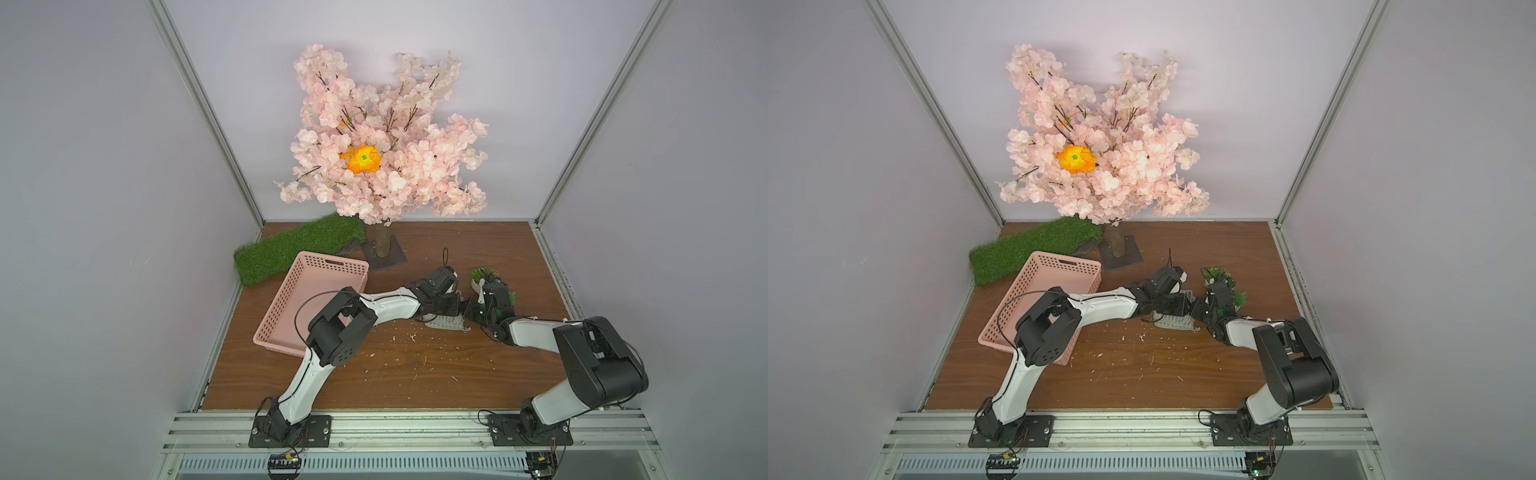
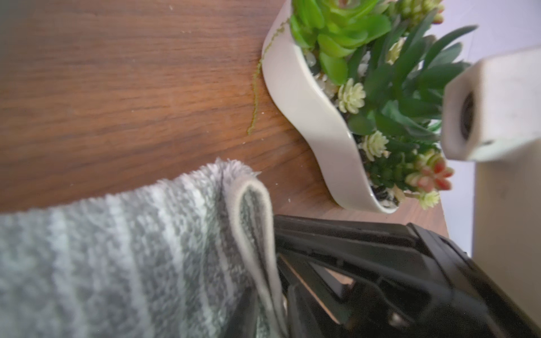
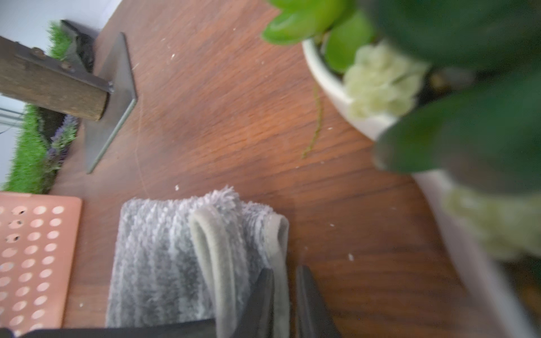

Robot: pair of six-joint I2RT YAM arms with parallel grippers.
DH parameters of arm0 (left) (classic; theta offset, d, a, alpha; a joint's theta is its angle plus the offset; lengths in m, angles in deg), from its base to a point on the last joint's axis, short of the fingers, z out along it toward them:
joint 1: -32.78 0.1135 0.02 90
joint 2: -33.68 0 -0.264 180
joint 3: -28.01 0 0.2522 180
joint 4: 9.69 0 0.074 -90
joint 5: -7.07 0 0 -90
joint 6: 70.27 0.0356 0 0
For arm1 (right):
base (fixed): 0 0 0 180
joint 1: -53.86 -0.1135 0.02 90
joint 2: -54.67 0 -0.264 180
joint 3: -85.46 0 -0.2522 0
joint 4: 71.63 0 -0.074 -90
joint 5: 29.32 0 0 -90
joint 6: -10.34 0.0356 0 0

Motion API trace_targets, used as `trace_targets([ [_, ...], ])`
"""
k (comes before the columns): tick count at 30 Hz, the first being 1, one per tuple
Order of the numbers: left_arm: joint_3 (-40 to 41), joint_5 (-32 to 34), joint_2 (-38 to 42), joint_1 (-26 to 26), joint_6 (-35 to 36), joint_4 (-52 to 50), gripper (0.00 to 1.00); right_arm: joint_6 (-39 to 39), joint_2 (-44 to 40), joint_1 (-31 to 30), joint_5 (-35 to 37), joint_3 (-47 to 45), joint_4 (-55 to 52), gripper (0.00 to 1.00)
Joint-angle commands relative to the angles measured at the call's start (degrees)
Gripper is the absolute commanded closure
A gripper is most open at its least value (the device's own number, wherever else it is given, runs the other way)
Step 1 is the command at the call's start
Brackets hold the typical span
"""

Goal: Fold the square dishcloth
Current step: Fold the cleaning item at the center of the board.

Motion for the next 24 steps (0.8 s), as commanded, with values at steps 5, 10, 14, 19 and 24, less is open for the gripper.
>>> trace_targets([
  [5, 2.8, -10.4, 4.5, 1.8, -3.2, 10.6, 0.72, -4.1, -3.4, -0.4, 2.2, 4.6, -6.0, 0.74],
  [10, 7.7, -11.0, 9.8, 3.1, -3.8, 14.1, 0.69, -5.0, -5.2, -0.4, 4.5, 6.5, -9.0, 0.74],
  [14, 10.9, -8.2, 14.0, 3.8, -1.8, 12.5, 0.69, -4.9, -8.1, -0.9, 5.1, 6.7, -11.3, 0.74],
  [19, 15.1, -1.1, 17.5, 4.3, 3.1, 7.3, 0.7, -4.5, -12.4, -1.9, 6.5, 5.7, -13.3, 0.75],
  [24, 19.2, 2.7, 18.3, 4.5, 5.5, 4.0, 0.76, -4.3, -12.4, -4.9, 5.2, 6.2, -12.6, 0.8],
])
